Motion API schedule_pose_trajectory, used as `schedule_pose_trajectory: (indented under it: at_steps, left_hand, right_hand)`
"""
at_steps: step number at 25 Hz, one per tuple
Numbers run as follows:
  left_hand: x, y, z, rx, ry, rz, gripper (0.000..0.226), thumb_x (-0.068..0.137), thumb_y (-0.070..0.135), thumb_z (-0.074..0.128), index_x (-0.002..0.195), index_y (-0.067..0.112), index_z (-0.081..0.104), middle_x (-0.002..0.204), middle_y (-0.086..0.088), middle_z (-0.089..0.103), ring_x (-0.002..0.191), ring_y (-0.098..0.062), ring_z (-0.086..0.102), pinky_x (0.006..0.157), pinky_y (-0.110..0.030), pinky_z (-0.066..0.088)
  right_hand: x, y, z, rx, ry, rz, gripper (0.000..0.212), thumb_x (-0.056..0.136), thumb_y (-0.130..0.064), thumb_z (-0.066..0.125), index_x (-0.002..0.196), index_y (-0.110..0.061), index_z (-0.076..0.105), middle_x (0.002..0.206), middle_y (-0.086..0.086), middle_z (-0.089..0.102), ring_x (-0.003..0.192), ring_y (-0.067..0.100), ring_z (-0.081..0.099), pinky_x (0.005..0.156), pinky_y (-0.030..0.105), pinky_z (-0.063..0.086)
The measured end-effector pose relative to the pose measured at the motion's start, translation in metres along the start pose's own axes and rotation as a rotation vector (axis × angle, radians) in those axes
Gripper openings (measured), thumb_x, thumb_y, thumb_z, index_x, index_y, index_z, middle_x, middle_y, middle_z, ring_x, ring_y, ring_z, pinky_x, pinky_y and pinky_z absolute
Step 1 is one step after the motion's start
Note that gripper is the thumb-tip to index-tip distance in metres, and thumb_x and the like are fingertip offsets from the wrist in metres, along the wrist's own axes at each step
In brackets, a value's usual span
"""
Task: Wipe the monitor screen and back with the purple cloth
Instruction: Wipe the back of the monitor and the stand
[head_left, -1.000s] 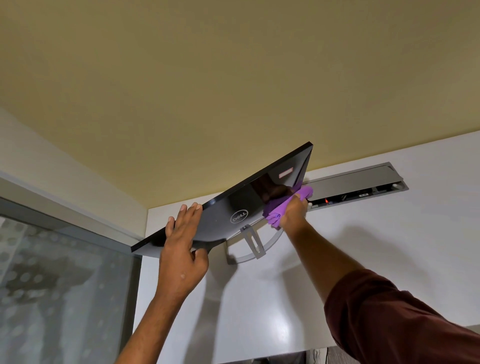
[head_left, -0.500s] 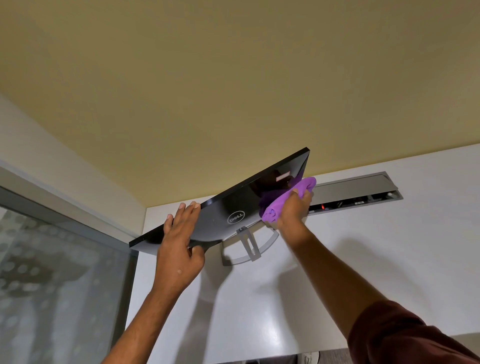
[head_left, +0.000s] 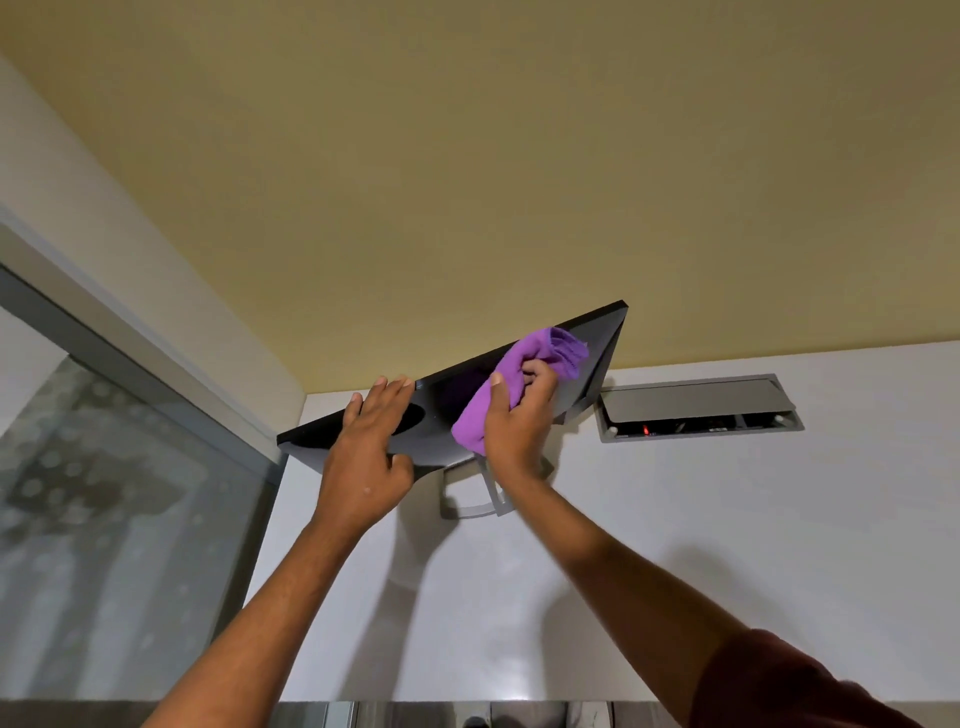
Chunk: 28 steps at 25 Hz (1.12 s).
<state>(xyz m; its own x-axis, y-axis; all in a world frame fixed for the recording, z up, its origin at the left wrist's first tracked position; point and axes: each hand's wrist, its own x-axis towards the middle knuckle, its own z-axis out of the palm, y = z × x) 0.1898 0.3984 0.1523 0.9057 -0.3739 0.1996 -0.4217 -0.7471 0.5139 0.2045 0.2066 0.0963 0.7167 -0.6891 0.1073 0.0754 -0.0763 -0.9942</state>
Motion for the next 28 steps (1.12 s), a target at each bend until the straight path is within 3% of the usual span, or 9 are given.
schedule_pose_trajectory:
  at_steps: [2,6,12,16,19,24,28]
  left_hand:
    - [0.000,-0.001,0.000,0.017,-0.016,0.001,0.096,0.070,0.005,0.044,0.165,0.019,0.039,0.173,0.003,0.035,0.165,-0.011,0.018,0.136,-0.035,0.007]
    - [0.001,-0.003,-0.005,0.077,-0.063,0.026,0.097,0.072,0.003,0.046,0.168,0.019,0.034,0.175,0.002,0.031,0.166,-0.014,0.017,0.136,-0.038,0.008]
    - [-0.023,-0.032,-0.027,0.233,-0.001,-0.064,0.089,0.085,-0.001,0.057,0.168,0.019,0.032,0.174,-0.002,0.034,0.164,-0.019,0.025,0.136,-0.041,0.014]
    - [-0.055,-0.059,-0.050,0.214,0.058,-0.162,0.094,0.081,-0.010,0.051,0.168,0.019,0.033,0.175,-0.002,0.031,0.165,-0.019,0.020,0.136,-0.044,0.015]
    - [-0.060,-0.063,-0.059,0.132,0.067,-0.215,0.100,0.076,-0.016,0.045,0.168,0.022,0.033,0.175,0.006,0.027,0.165,-0.011,0.015,0.134,-0.031,0.007]
    - [-0.057,-0.068,-0.061,0.050,0.060,-0.214,0.101,0.073,-0.019,0.043,0.166,0.020,0.038,0.173,0.005,0.032,0.164,-0.010,0.017,0.134,-0.025,0.005]
    - [-0.059,-0.068,-0.060,0.041,0.061,-0.211,0.102,0.071,-0.019,0.042,0.166,0.020,0.038,0.173,0.002,0.032,0.165,-0.014,0.019,0.136,-0.035,0.011]
  right_hand:
    - [-0.018,0.006,0.003,-0.090,-0.114,-0.111,0.023,0.103,-0.020,0.070,0.118,-0.015,0.054,0.120,-0.002,0.058,0.099,0.006,0.056,0.085,0.006,0.043]
    - [-0.031,0.015,0.003,-0.233,-0.286,-0.238,0.022,0.102,-0.022,0.071,0.114,-0.015,0.054,0.118,-0.003,0.053,0.099,0.012,0.053,0.083,0.026,0.050]
    - [-0.007,0.011,-0.025,-0.344,-0.352,-0.227,0.031,0.101,-0.029,0.072,0.119,-0.029,0.047,0.117,-0.005,0.060,0.097,0.016,0.061,0.079,0.037,0.055]
    - [0.017,0.011,-0.046,-0.406,-0.335,-0.244,0.040,0.101,-0.032,0.074,0.128,-0.022,0.047,0.117,-0.003,0.061,0.096,0.018,0.062,0.078,0.038,0.055]
    - [0.025,0.011,-0.050,-0.470,-0.386,-0.317,0.039,0.102,-0.033,0.072,0.128,-0.019,0.046,0.119,0.000,0.059,0.097,0.019,0.061,0.078,0.041,0.057]
    - [0.017,0.014,-0.029,-0.536,-0.542,-0.505,0.037,0.103,-0.029,0.070,0.132,-0.019,0.050,0.121,0.001,0.060,0.101,0.020,0.060,0.082,0.047,0.060]
    - [0.010,0.007,-0.004,-0.681,-0.820,-0.901,0.047,0.103,-0.026,0.071,0.144,-0.014,0.052,0.130,0.008,0.067,0.109,0.025,0.066,0.082,0.039,0.062]
